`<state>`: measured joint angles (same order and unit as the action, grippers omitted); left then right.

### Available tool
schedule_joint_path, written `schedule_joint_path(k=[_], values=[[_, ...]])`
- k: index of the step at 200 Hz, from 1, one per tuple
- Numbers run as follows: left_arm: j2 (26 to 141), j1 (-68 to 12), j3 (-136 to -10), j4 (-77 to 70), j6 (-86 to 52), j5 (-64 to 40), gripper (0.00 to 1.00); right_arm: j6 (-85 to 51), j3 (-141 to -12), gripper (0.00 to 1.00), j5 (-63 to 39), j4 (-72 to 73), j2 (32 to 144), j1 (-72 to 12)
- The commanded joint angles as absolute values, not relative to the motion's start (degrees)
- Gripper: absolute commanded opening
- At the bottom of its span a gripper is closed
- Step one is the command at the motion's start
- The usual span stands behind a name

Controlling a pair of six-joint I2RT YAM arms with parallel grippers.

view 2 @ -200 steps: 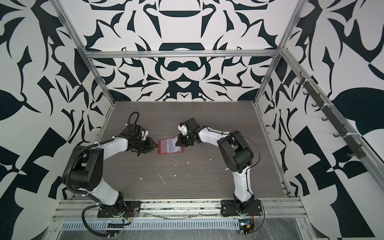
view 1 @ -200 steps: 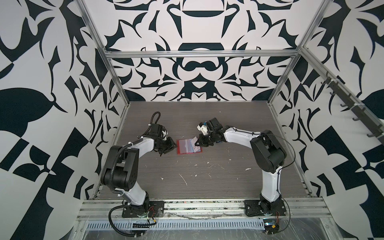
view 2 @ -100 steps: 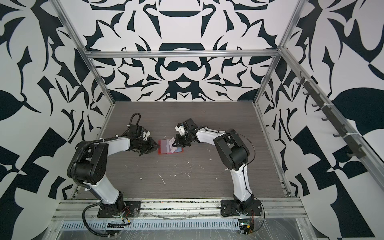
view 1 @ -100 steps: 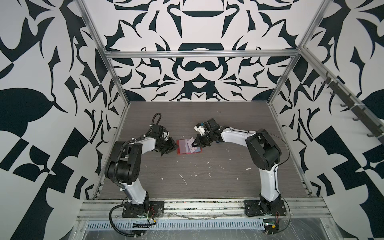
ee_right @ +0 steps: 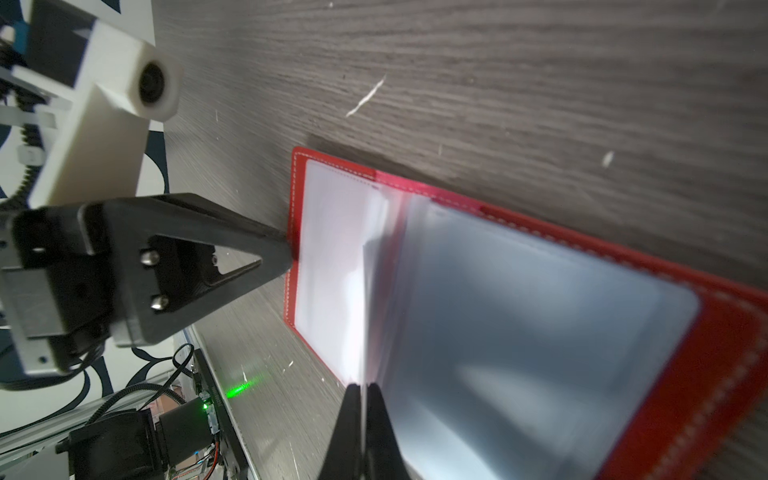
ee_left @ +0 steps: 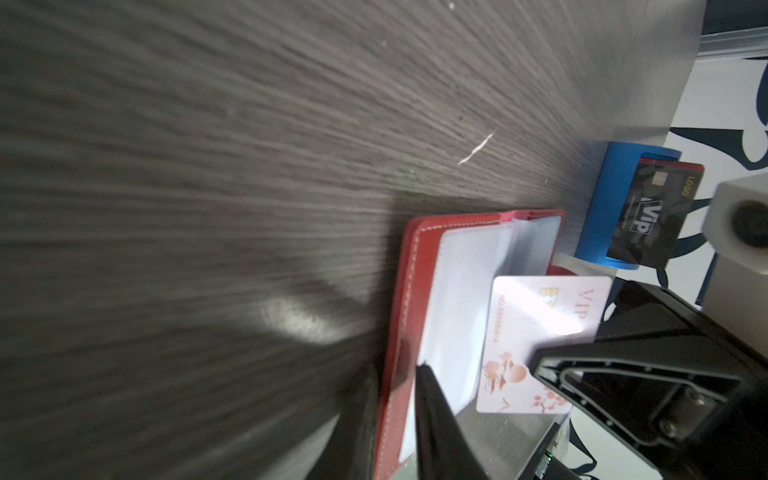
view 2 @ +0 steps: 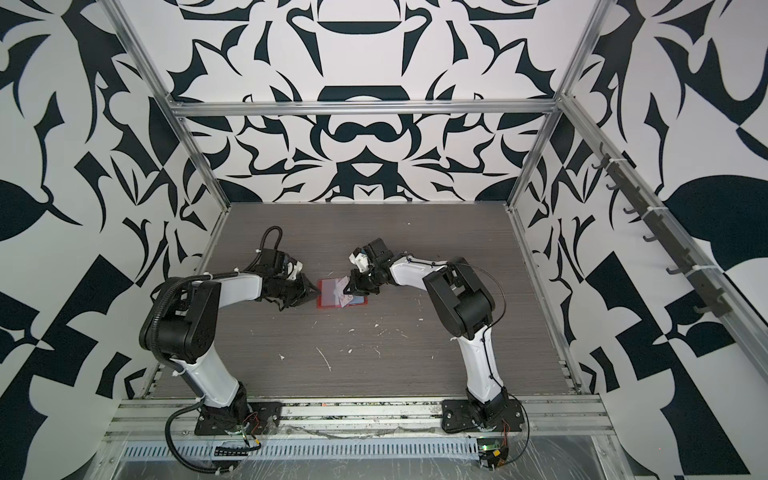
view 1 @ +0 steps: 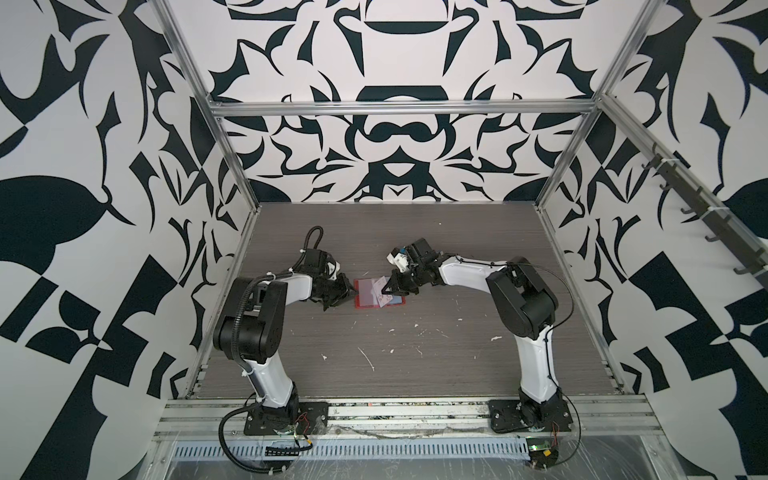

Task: Insert credit cards into a card holder
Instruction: Insert the credit card into the card slot.

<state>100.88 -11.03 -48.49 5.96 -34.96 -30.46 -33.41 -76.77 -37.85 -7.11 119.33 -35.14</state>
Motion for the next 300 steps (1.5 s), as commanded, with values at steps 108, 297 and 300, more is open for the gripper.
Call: schedule_joint_path(k=[108,297,300], values=[[100.1,-10.9,-48.3,8.6,-34.6,-28.9,0.0,-33.7,-74.6,0.0,-33.1,-5.4,114.8,-35.4],[99.0,-10.9,-49.1,10.2,-33.7,-29.7,0.0,-34.4,-76.2,0.0,-37.2,-5.9,118.2,-35.0],[99.0,-10.9,-49.1,10.2,-33.7,-29.6,0.0,-34.4,-76.2,0.0,-37.2,-5.9,118.3,-35.0]])
